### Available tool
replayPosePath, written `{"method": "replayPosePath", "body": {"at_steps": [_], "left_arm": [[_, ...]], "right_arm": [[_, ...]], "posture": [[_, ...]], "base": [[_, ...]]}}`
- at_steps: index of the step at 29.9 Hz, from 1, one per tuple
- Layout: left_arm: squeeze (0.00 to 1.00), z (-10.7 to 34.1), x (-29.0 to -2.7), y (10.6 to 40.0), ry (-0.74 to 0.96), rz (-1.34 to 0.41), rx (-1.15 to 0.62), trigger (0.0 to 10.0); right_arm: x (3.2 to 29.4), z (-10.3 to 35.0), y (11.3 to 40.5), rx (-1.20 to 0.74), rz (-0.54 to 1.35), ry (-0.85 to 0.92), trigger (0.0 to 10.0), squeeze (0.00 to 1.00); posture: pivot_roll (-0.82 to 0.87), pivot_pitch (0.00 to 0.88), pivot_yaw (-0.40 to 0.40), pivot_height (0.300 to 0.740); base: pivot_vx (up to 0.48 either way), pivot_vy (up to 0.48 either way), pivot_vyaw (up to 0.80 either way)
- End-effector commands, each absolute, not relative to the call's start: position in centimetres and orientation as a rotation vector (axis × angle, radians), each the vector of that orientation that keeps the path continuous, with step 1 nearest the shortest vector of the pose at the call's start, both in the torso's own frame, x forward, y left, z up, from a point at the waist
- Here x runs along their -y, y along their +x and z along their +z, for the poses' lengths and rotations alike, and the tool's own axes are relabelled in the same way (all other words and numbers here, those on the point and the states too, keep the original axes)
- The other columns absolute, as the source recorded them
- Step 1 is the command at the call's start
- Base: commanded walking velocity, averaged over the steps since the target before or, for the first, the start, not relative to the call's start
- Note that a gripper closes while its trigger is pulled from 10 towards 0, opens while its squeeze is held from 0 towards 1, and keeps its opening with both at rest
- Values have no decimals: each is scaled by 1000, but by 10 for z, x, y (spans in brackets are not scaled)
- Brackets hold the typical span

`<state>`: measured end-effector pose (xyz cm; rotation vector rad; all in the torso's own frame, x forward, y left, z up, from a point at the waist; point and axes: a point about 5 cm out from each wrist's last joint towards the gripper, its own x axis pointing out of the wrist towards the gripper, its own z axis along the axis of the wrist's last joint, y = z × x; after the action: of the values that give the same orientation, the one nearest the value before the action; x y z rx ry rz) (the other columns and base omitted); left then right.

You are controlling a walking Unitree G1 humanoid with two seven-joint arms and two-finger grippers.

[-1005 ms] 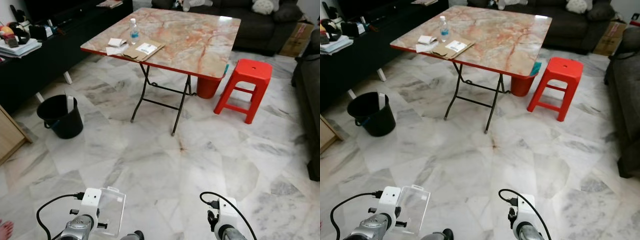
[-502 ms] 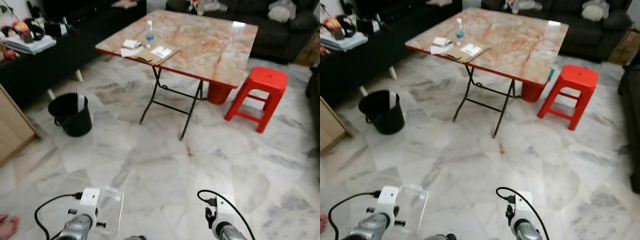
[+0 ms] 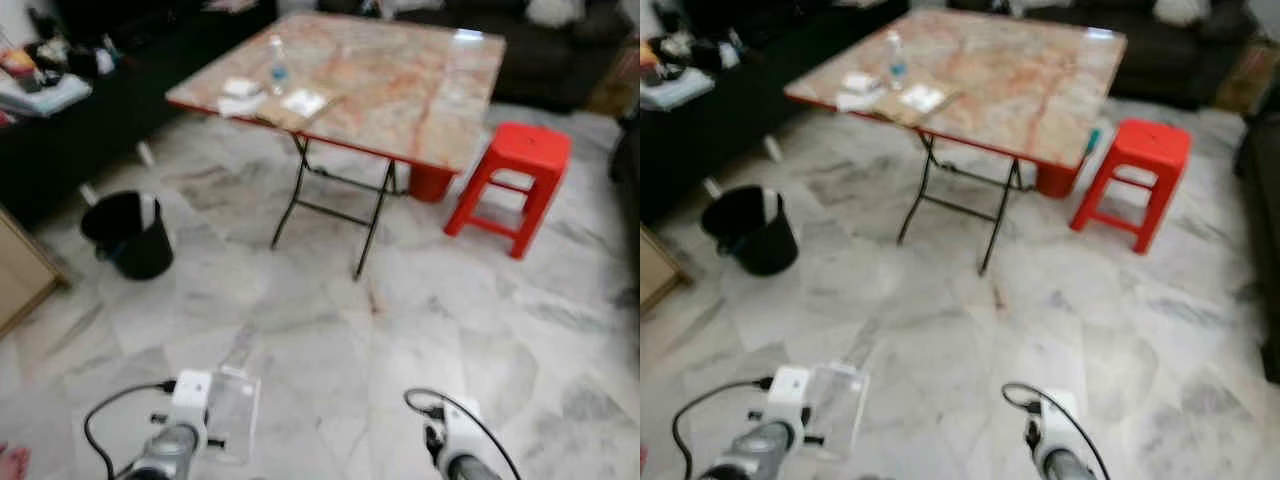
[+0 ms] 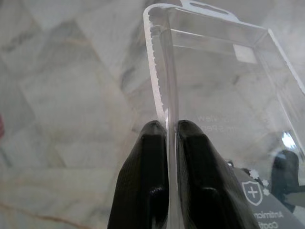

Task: Picking trash to rubbish bin

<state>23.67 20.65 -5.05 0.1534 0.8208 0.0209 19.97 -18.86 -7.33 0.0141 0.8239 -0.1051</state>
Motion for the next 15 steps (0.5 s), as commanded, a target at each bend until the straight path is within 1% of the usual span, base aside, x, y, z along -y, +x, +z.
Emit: {"method": "replayPosePath", "body": {"at_steps": [1,4,6,8,15], "left_arm": [[0,-54,-215,230,164,42,-847,10000],[0,-53,-215,230,165,42,-847,10000],[0,-52,-216,232,165,45,-842,10000],[0,-51,-216,233,165,46,-839,10000],[0,-52,-217,232,166,50,-839,10000]], "right_arm": [[178,-73,203,-814,-86,39,10000,0],[178,-72,204,-811,-88,44,10000,0],[177,-72,204,-812,-73,18,10000,0],[176,-72,204,-813,-68,10,10000,0],[175,-73,203,-814,-71,19,10000,0]], "posture": [[127,134,-32,740],[126,135,-27,740],[128,137,-27,740],[128,137,-27,740],[128,138,-21,740]], "base": [[262,0,0],[262,0,0],[261,0,0],[262,0,488],[261,0,800]]}}
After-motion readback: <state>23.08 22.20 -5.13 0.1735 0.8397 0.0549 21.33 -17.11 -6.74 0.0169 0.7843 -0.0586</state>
